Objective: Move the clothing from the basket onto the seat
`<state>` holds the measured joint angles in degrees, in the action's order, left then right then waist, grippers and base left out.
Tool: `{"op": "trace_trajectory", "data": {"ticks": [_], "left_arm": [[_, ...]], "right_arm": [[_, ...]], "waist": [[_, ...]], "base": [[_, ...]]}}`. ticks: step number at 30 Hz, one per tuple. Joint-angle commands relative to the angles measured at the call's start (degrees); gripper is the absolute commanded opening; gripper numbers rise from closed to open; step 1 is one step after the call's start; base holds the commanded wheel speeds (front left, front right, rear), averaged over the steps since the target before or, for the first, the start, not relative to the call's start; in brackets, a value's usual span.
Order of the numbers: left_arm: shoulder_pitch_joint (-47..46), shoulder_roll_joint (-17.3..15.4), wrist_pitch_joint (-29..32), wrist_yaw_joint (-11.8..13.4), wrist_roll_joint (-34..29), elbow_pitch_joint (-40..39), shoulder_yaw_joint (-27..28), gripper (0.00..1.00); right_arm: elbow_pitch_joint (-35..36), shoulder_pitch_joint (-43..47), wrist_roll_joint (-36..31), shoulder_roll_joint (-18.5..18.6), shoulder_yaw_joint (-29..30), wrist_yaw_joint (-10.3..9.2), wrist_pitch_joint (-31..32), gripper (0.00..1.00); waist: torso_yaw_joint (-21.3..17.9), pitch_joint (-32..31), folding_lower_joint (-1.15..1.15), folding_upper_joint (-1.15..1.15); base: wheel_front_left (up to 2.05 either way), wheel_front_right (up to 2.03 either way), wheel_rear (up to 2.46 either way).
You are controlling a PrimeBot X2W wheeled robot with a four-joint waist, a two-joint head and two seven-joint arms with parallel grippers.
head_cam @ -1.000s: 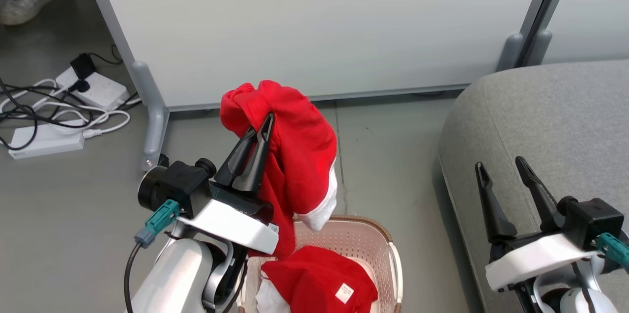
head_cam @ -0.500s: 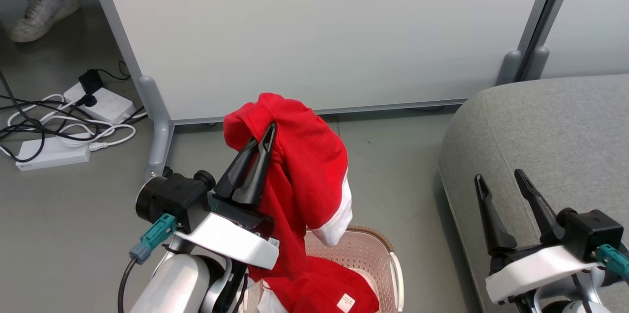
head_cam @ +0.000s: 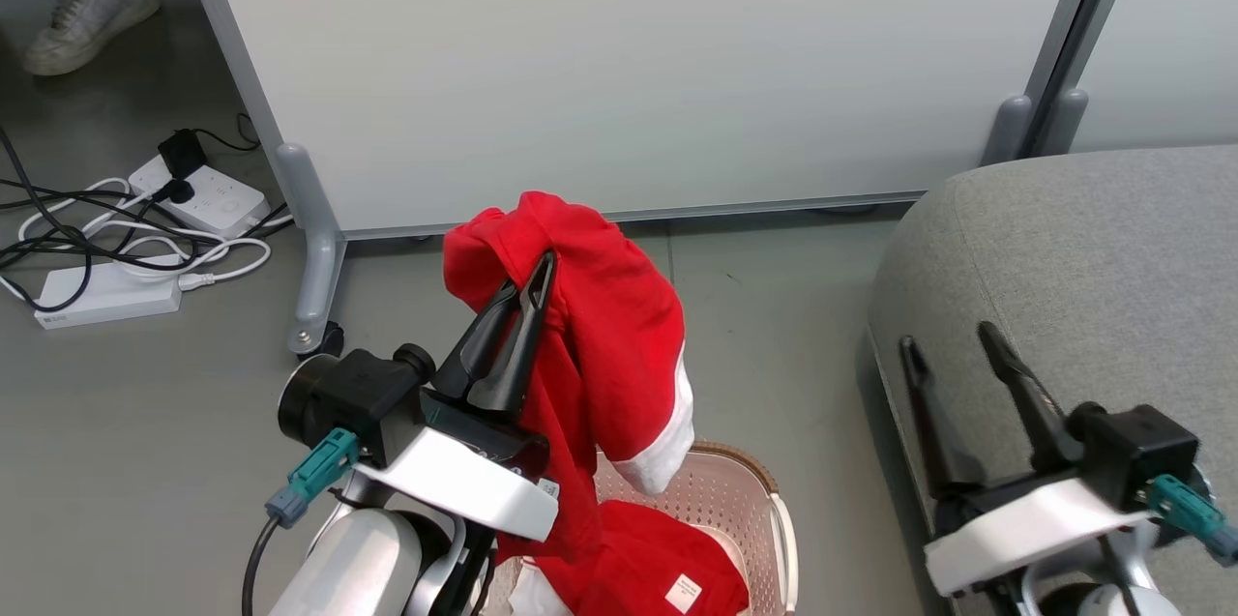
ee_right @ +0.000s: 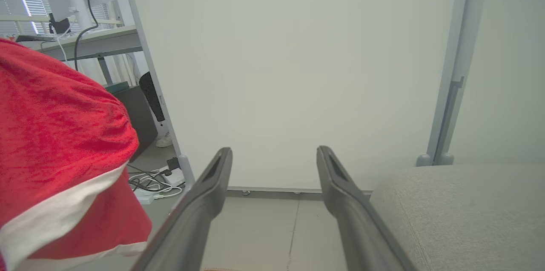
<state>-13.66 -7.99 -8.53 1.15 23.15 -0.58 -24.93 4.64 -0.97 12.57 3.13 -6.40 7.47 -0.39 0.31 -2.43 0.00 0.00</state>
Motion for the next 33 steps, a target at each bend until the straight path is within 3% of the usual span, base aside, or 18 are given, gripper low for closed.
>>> {"op": "trace_trajectory", "data": {"ticks": [1, 5, 12, 26, 28, 33], "left_arm": [[-0.2, -0.1, 0.0, 0.2, 0.1, -0.2, 0.1, 0.0], [-0.6, 0.0, -0.1, 0.2, 0.0, -0.2, -0.4, 0.0], [-1.2, 0.5, -0.1, 0.0, -0.3, 0.4, -1.7, 0.0], [-1.8, 0.9, 0.0, -0.5, -0.2, 0.7, -4.1, 0.0], [-1.9, 1.0, 0.0, -0.6, -0.1, 0.7, -4.3, 0.0], [-2.0, 1.1, -0.7, -0.5, -0.1, 0.6, -4.5, 0.0]], "right_arm": [[0.3, -0.8, 0.1, 0.0, -0.3, 0.05, 0.2, 1.0], [1.7, -2.6, 1.8, -0.1, -6.4, 0.05, 1.0, 1.0], [-0.4, -8.5, 7.4, 0.0, -23.2, 0.05, 2.3, 1.0], [-16.3, -20.1, 9.8, -0.1, -34.4, 0.05, 1.6, 1.0], [-17.6, -21.5, 10.7, -0.1, -35.2, 0.05, 0.9, 0.0], [-20.0, -23.3, 12.5, -0.1, -36.4, 0.05, -0.5, 0.0]], "waist": [[0.1, 0.0, 0.0, 0.0], [0.4, 0.2, 0.0, 0.0], [1.5, 0.6, 0.0, 0.0], [3.3, 0.9, 0.0, 0.0], [3.6, 0.9, 0.0, 0.0], [3.9, 0.8, 0.0, 0.0]], "base": [[0.0, 0.0, 0.0], [0.0, 0.0, 0.0], [0.0, 0.0, 0.0], [0.0, 0.0, 0.0], [0.0, 0.0, 0.0], [0.0, 0.0, 0.0]]}}
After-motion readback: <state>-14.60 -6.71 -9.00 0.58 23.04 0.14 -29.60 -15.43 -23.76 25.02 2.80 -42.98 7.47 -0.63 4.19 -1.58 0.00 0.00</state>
